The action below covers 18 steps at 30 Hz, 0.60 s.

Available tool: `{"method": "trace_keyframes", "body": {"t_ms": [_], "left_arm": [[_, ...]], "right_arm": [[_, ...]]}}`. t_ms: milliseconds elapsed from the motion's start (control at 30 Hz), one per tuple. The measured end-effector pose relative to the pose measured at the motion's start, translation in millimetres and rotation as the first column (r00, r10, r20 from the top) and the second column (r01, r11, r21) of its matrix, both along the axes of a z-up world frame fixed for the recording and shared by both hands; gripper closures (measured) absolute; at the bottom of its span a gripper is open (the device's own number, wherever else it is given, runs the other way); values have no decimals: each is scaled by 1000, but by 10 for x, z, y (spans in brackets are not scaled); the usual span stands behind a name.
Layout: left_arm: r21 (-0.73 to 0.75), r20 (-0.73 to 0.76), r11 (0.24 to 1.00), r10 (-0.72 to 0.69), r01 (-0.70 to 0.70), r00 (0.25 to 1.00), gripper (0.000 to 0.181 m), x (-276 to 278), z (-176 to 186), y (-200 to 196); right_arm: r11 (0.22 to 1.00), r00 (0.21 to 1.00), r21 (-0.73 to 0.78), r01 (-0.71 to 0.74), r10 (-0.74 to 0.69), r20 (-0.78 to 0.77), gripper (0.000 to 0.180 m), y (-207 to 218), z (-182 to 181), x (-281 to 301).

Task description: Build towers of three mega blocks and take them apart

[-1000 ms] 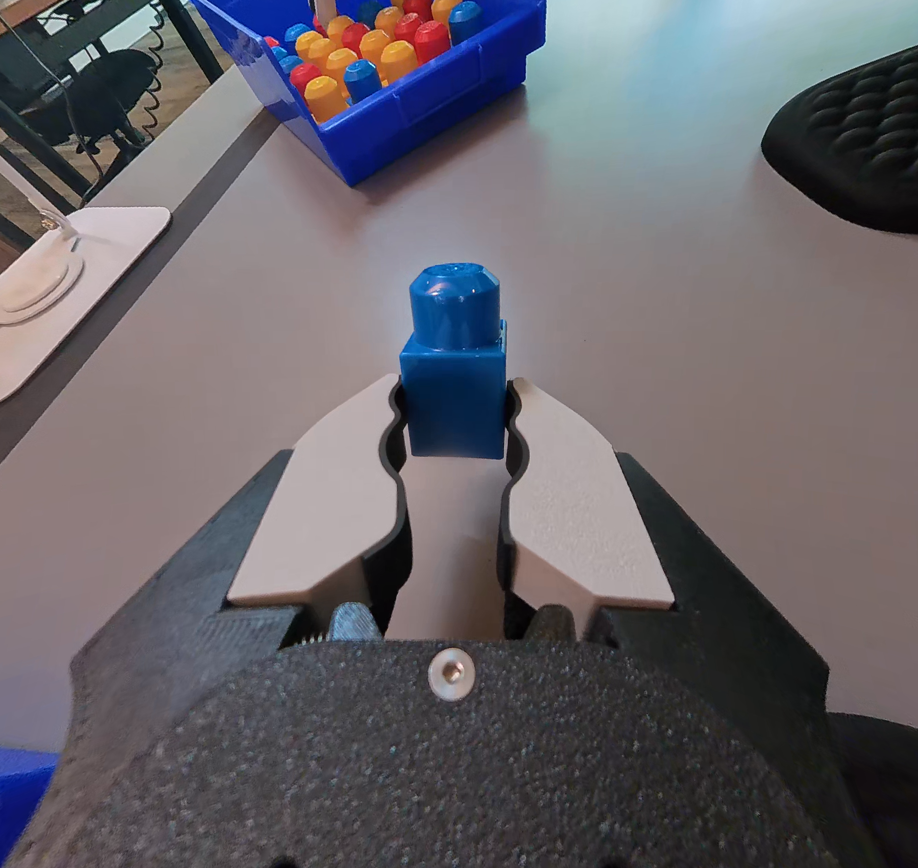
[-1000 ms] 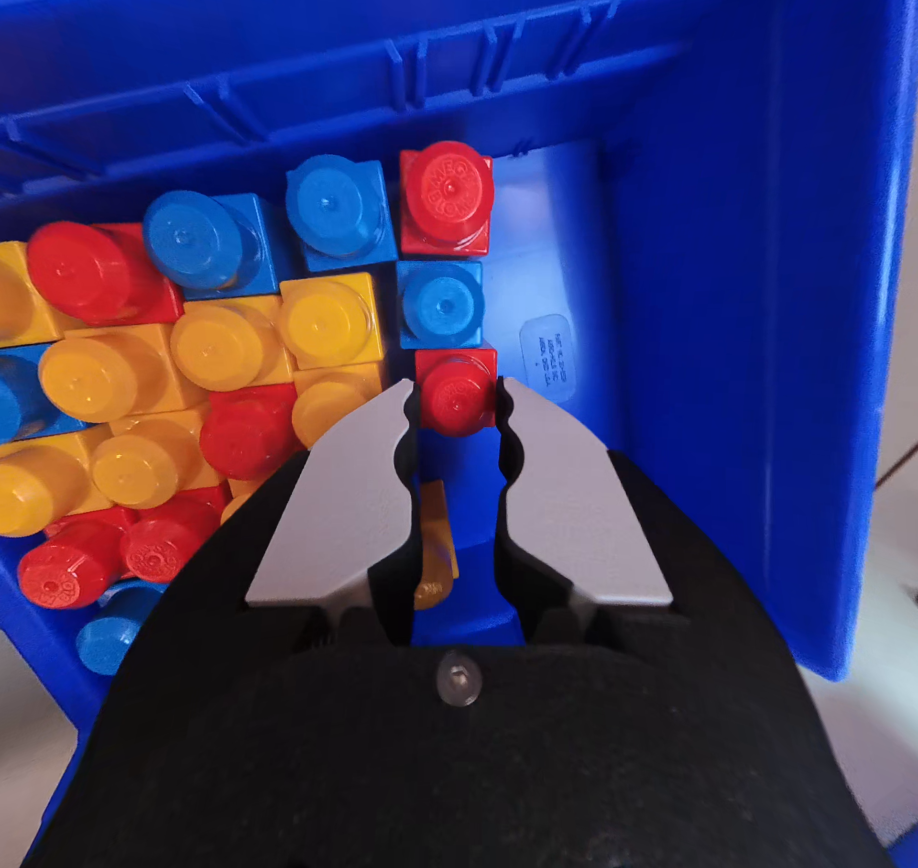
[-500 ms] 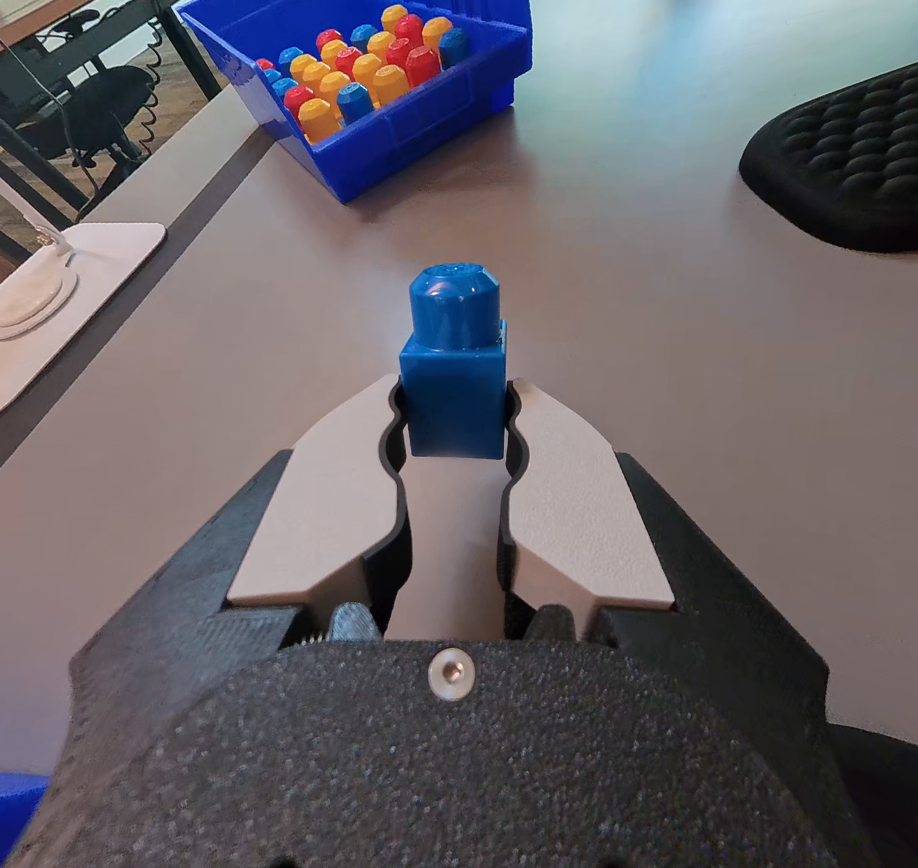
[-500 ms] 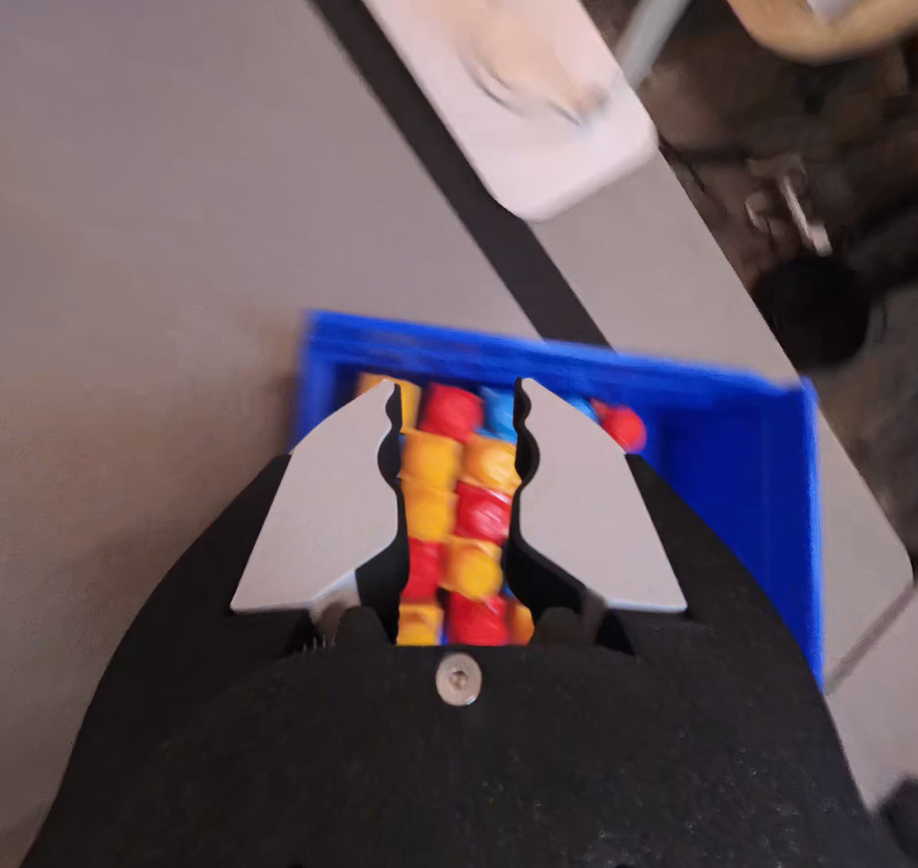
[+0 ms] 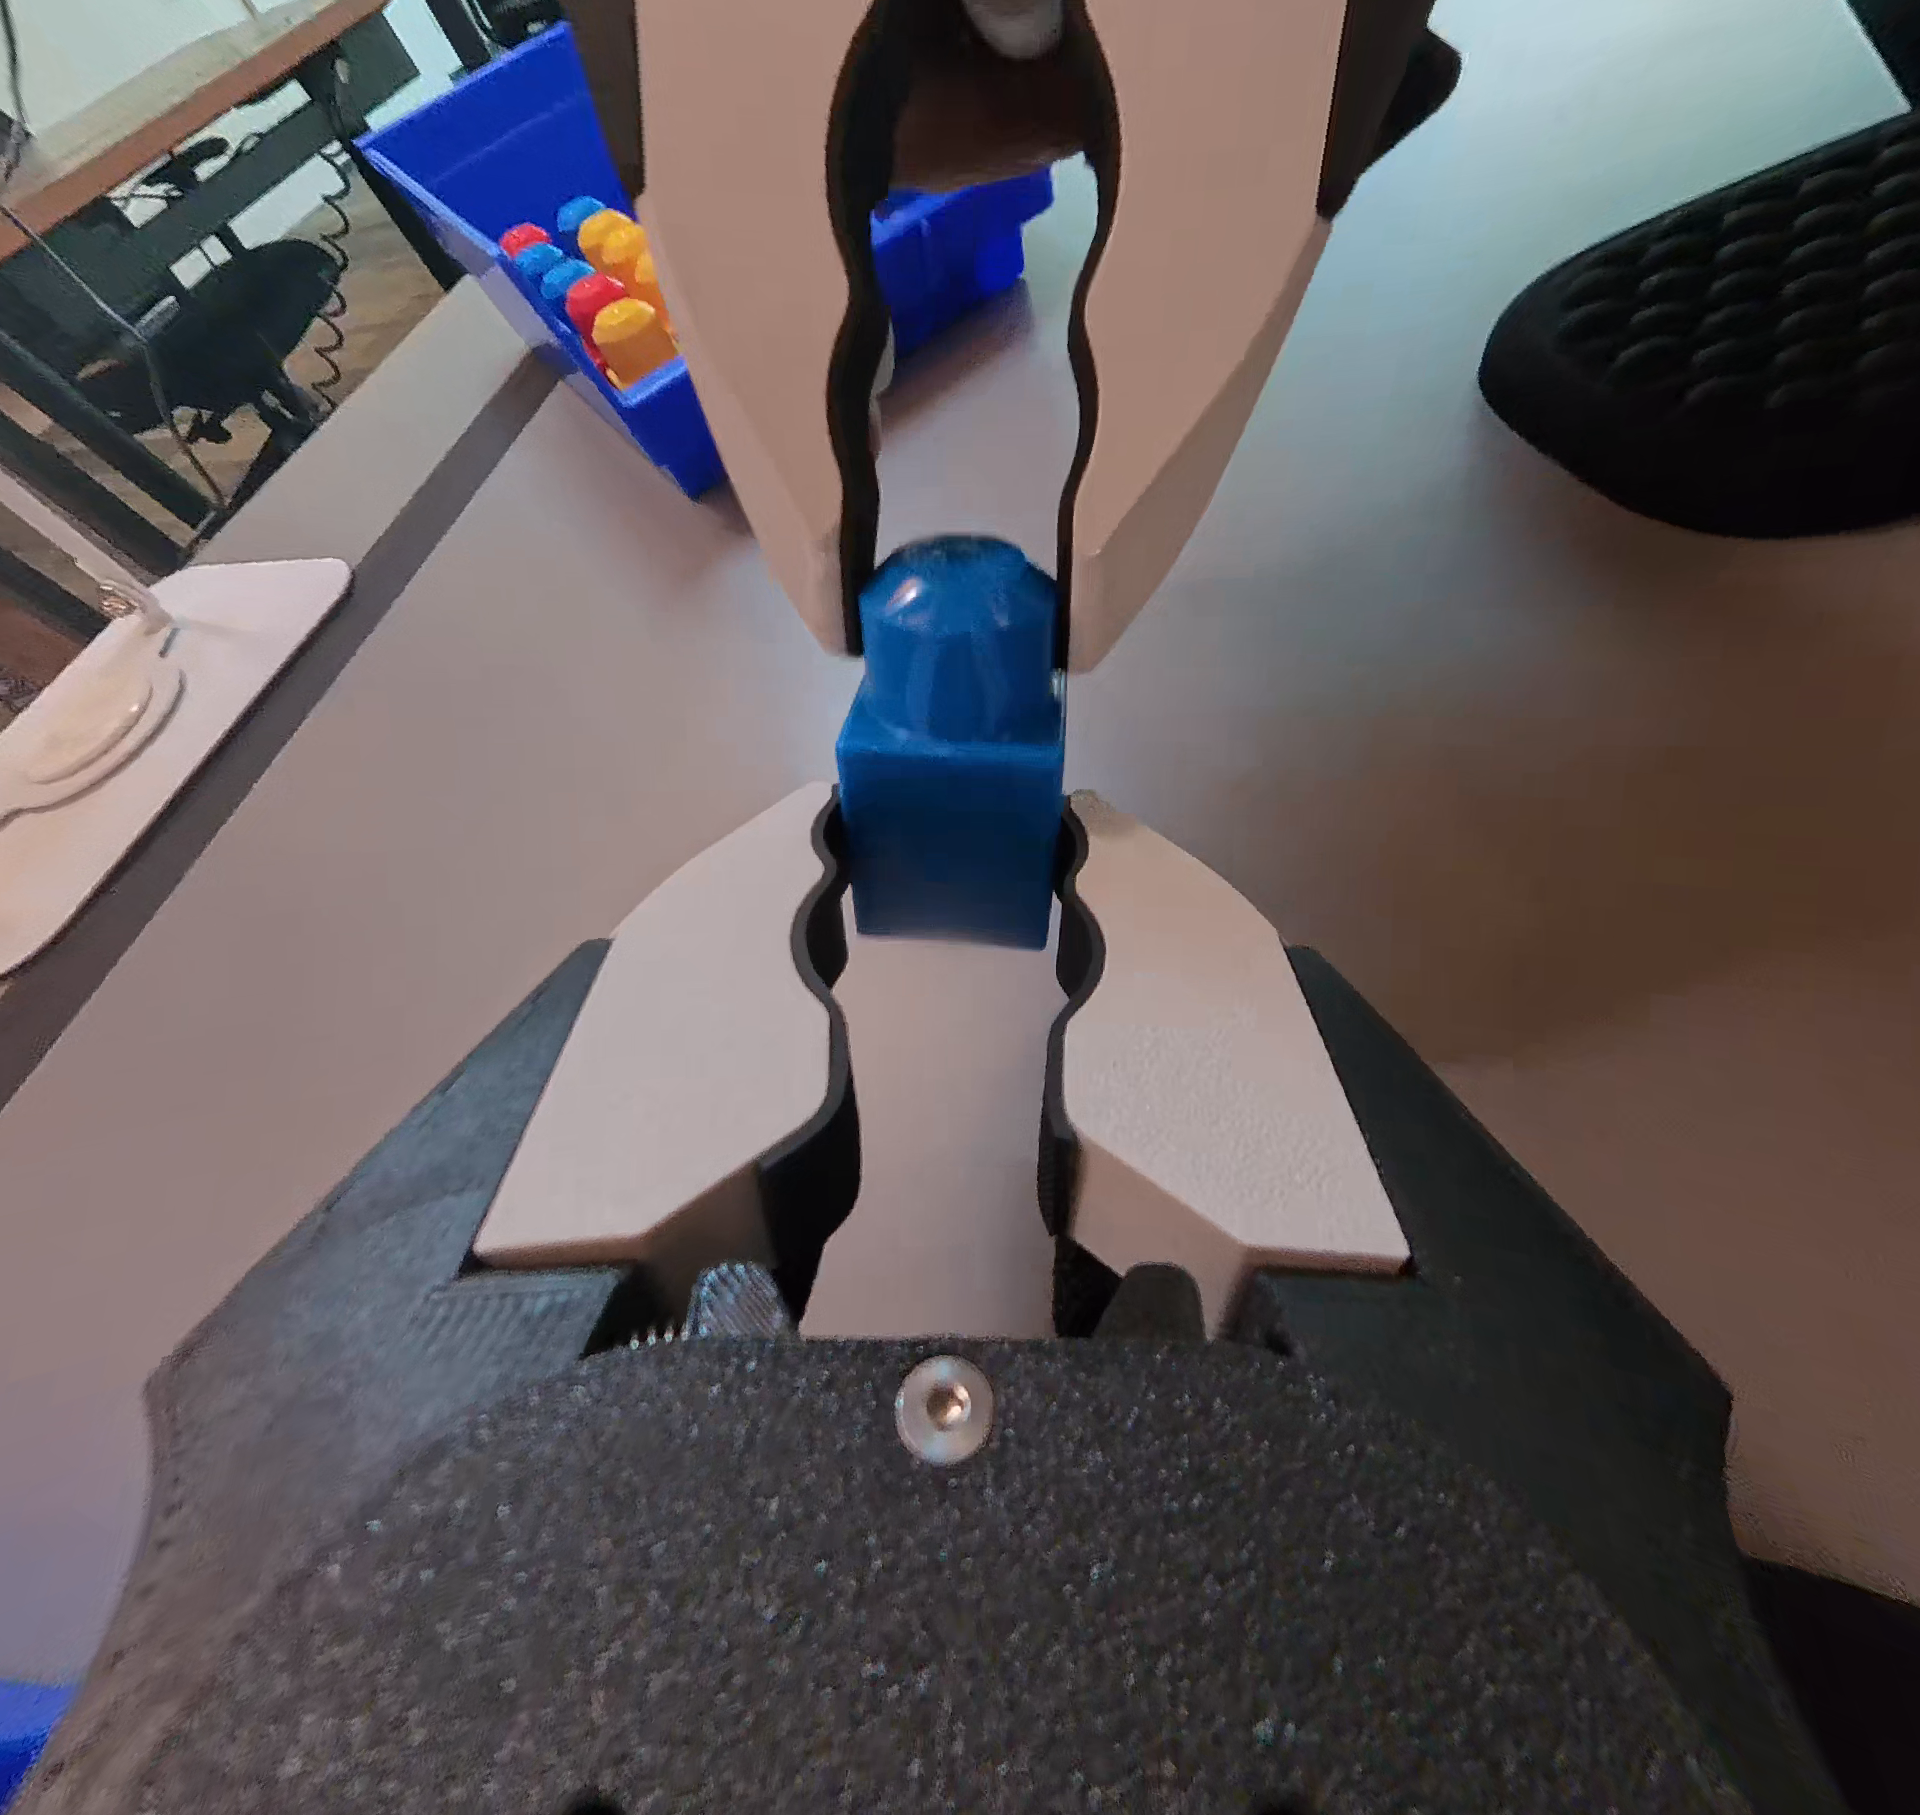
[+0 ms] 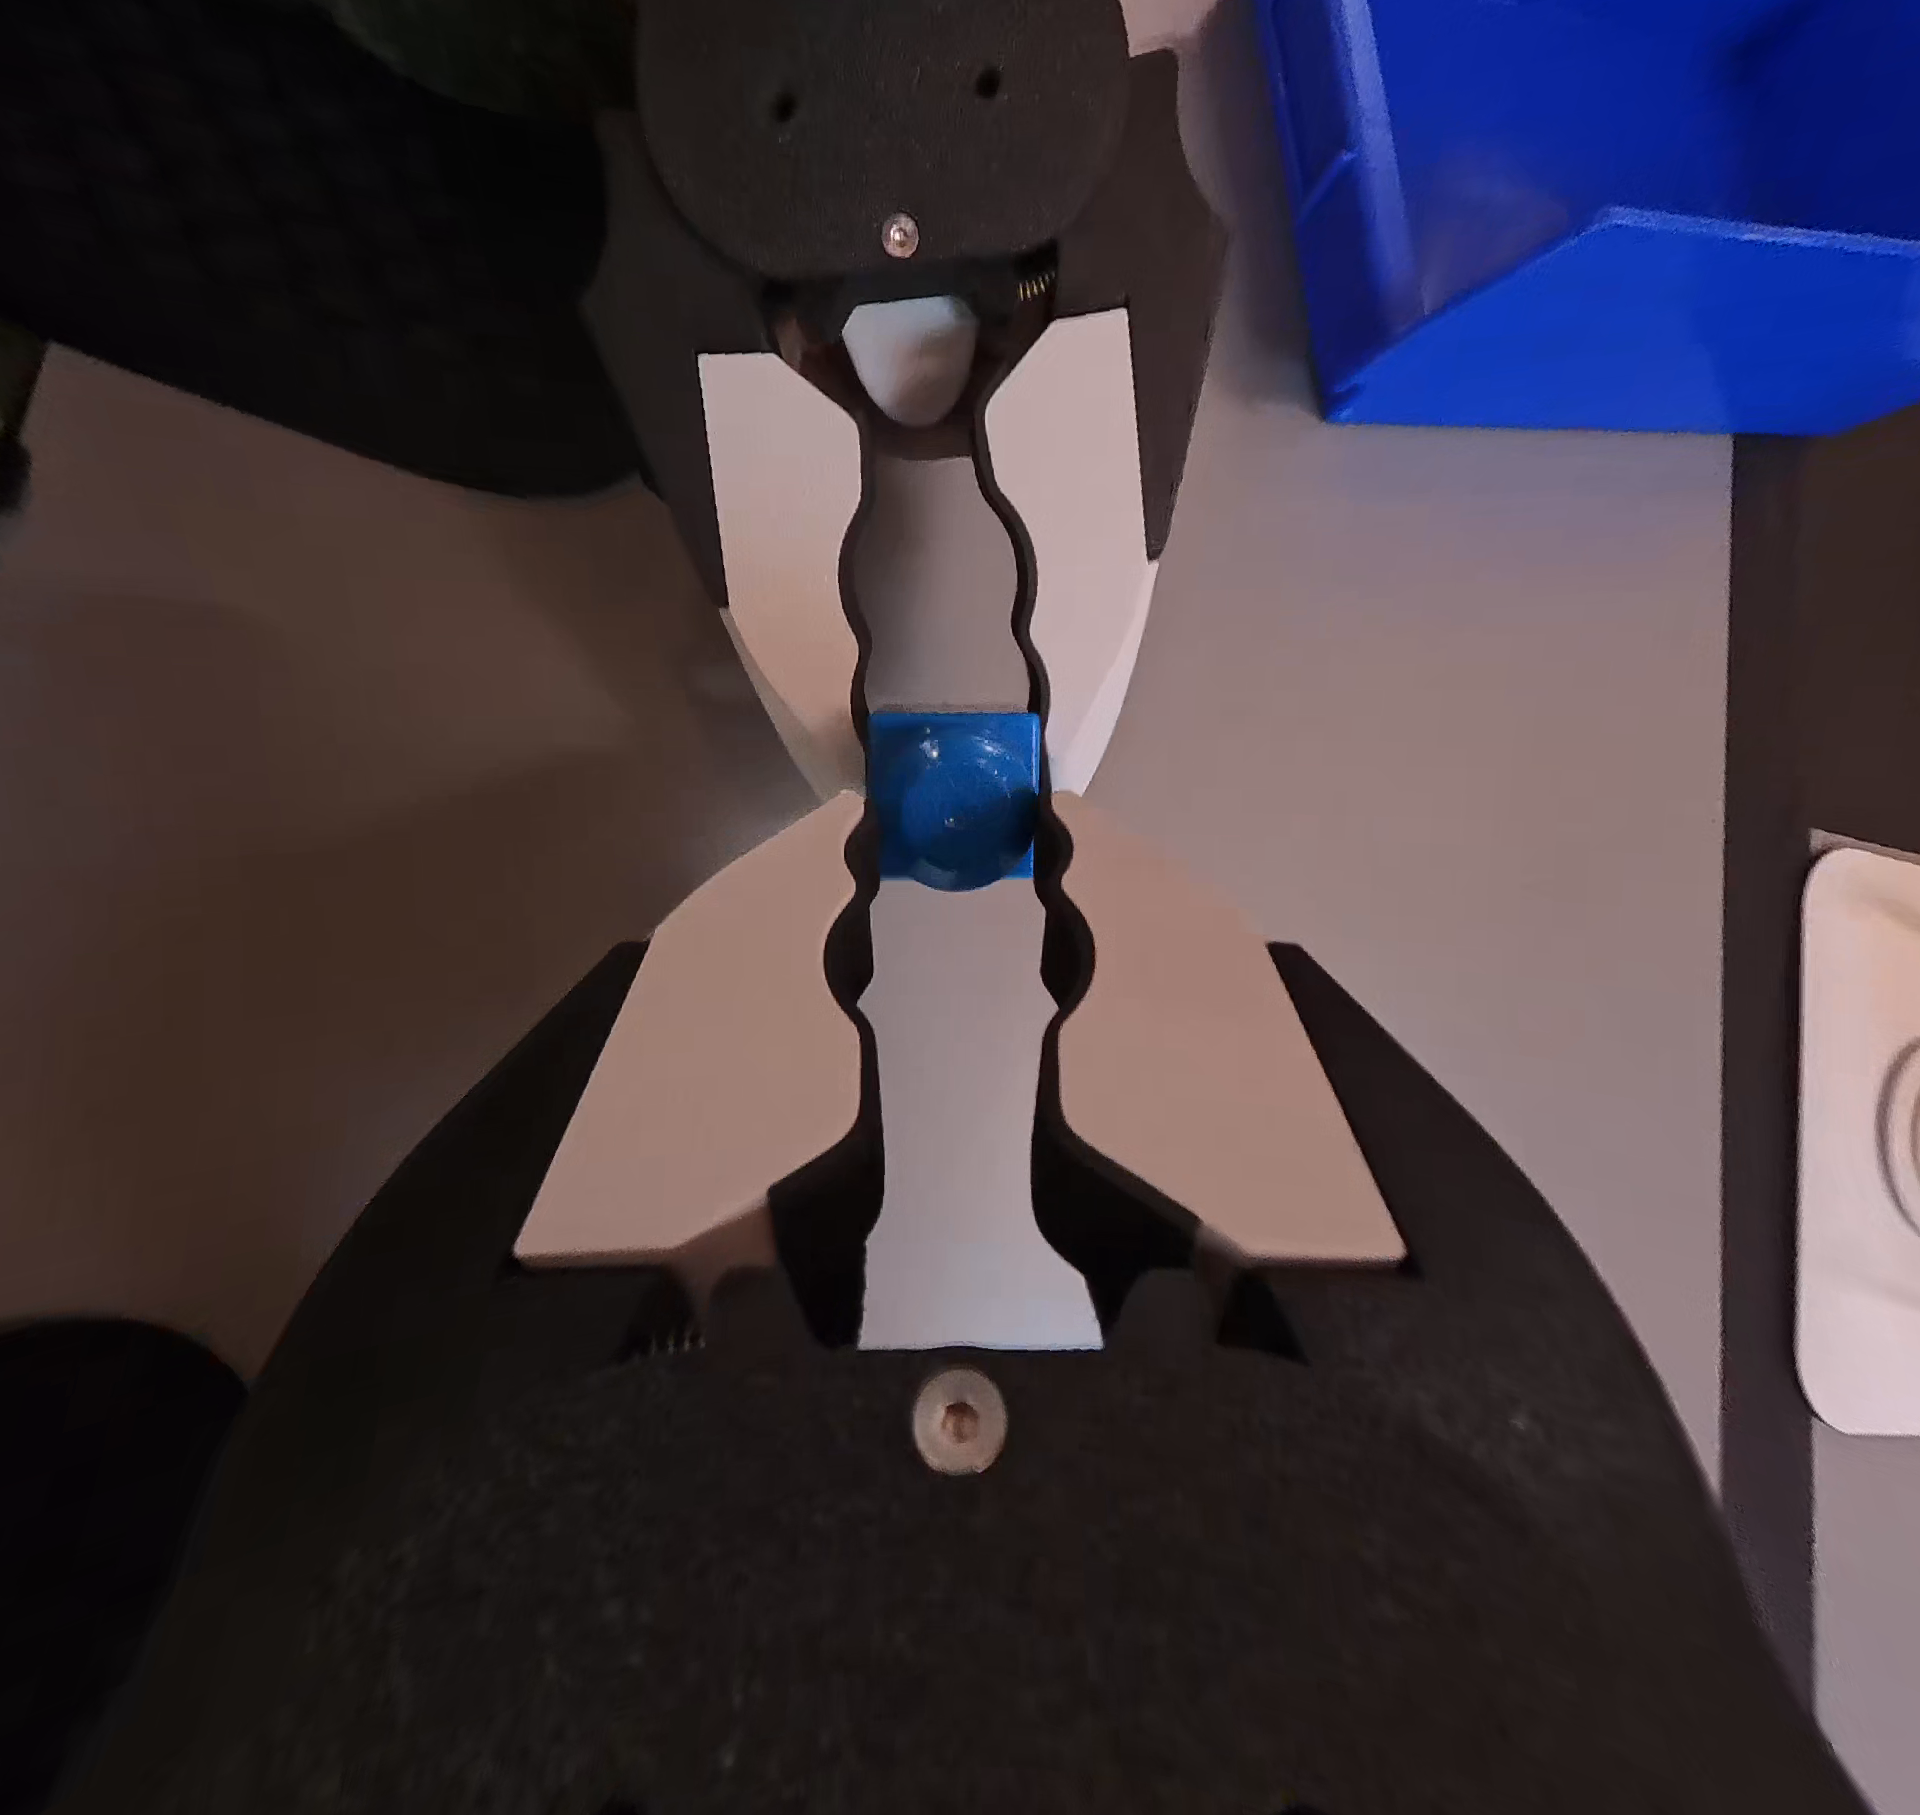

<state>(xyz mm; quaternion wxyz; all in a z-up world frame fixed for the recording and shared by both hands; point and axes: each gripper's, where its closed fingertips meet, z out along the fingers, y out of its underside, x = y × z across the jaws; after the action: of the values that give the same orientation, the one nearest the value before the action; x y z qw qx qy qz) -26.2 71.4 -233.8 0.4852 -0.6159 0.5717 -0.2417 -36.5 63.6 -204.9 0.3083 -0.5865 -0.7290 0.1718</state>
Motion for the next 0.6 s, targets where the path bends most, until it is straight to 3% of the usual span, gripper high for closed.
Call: {"method": "trace_keyframes", "body": {"t_ms": [133, 200, 233, 333, 400, 467, 600], "left_arm": [[8, 27, 993, 122, -122, 992, 144, -151, 43, 241], [-14, 80, 982, 191, -191, 978, 165, -238, 116, 358], [-18, 111, 976, 219, -219, 969, 178, -279, 168, 403], [-41, 186, 961, 277, -275, 943, 181, -365, 303, 491], [-53, 216, 955, 295, -290, 931, 181, -397, 346, 521], [-51, 216, 952, 305, -302, 927, 181, -414, 340, 542], [-32, 195, 951, 306, -306, 932, 181, -410, 278, 557]], "right_arm": [[994, 996, 48, 94, -94, -2, 151, 282, 362, 309], [962, 969, 119, 246, -244, -33, 151, 706, 678, 677], [925, 939, 163, 344, -343, -39, 151, 980, 827, 943], [699, 742, 322, 639, -670, -16, 151, 1857, 1117, 2066], [533, 545, 375, 759, -834, 82, 151, 2246, 1030, 2918], [420, 373, 347, 839, -907, 195, 151, 2428, 749, 3577], [336, 259, 208, 919, -910, 324, 150, 2526, 105, 4089]]}}
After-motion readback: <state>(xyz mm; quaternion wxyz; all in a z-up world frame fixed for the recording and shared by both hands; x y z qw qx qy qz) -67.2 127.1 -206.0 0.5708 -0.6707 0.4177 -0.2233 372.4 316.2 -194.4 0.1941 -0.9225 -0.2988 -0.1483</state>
